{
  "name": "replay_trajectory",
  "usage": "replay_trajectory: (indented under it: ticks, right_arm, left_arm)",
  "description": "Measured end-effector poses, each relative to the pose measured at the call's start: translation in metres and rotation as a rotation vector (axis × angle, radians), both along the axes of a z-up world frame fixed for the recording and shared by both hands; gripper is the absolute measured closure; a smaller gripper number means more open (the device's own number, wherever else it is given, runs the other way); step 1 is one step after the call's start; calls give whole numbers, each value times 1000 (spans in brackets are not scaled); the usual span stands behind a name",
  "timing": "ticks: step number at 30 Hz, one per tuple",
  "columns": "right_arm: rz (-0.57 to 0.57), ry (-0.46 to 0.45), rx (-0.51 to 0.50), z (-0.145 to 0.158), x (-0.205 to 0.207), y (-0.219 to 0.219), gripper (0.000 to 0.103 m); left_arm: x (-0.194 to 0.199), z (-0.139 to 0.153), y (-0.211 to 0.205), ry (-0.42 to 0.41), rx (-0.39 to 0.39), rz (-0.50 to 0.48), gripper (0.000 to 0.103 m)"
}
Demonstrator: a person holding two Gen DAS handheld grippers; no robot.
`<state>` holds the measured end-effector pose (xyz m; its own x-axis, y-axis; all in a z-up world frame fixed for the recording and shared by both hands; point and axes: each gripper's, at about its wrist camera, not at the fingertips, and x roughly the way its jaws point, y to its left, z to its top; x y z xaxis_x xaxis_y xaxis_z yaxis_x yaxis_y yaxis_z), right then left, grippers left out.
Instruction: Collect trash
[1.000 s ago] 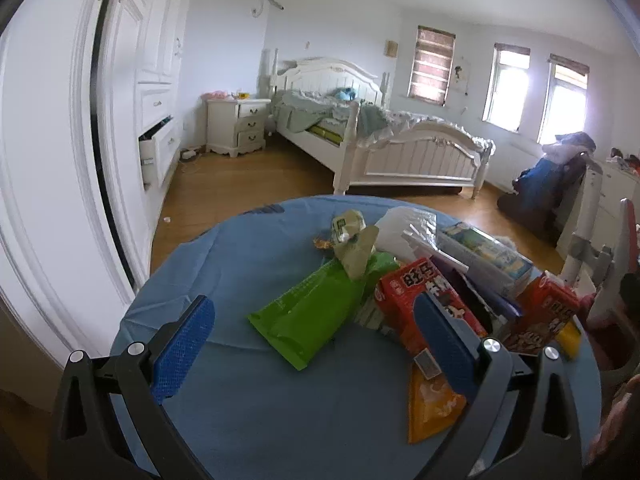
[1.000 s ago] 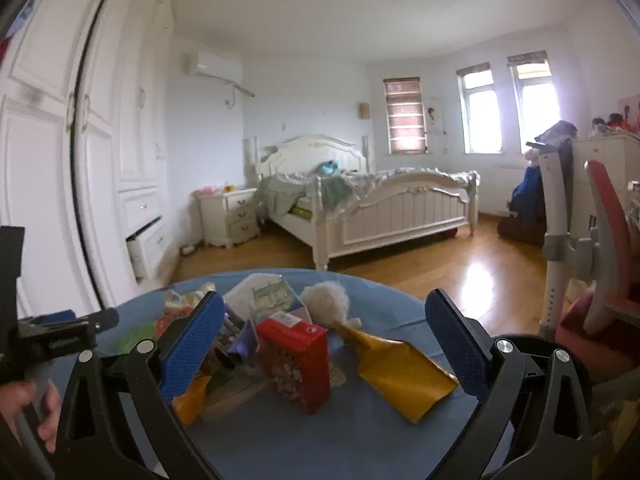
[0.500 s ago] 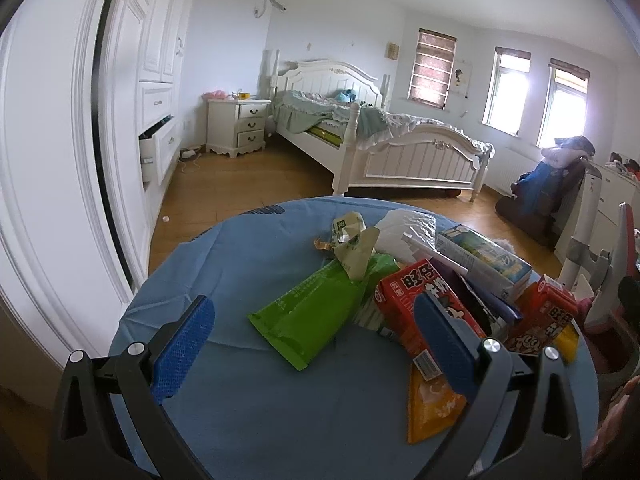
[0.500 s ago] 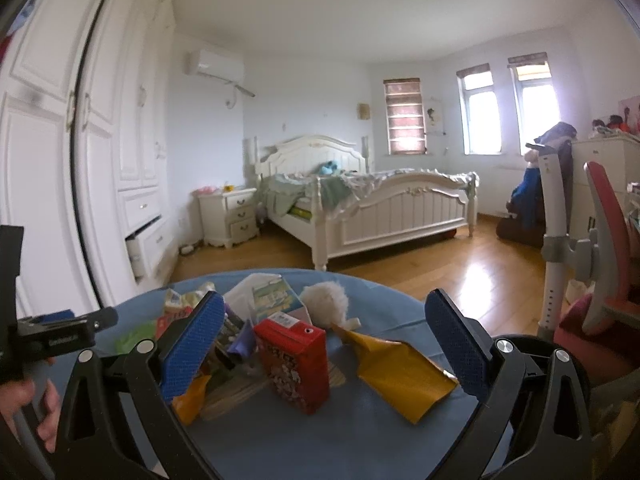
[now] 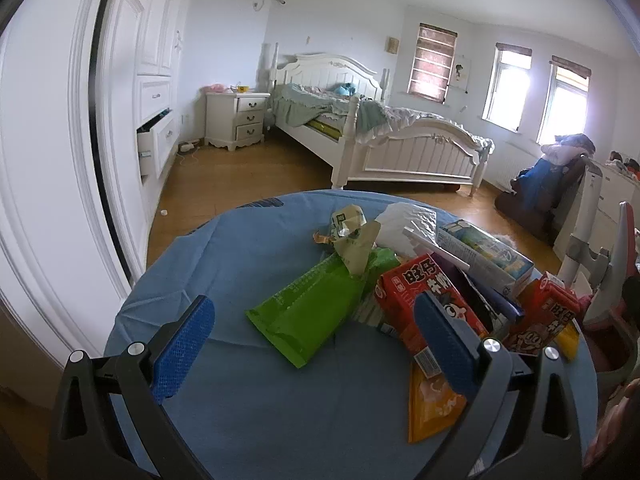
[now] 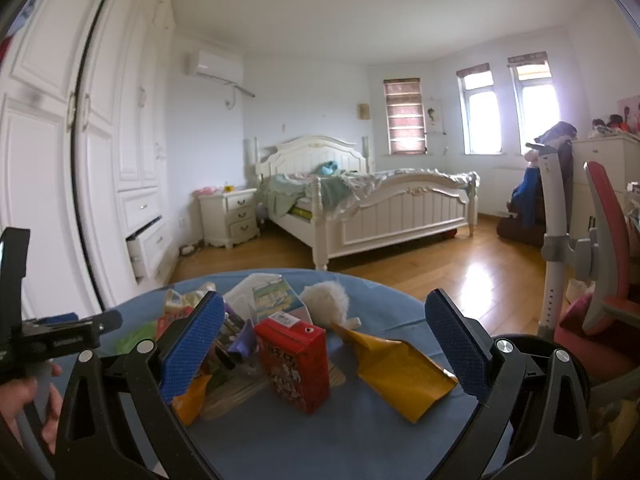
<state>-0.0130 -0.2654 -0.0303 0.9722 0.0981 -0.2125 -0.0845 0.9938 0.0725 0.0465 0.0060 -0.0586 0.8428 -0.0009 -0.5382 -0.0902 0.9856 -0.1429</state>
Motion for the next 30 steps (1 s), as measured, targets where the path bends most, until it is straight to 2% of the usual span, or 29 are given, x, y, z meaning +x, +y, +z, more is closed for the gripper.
replay_trajectory:
  ticks: [30]
  right_arm:
    - [1, 3, 1, 0, 0, -1, 4]
  left_arm:
    - [3, -2, -2, -1, 9, 19, 5]
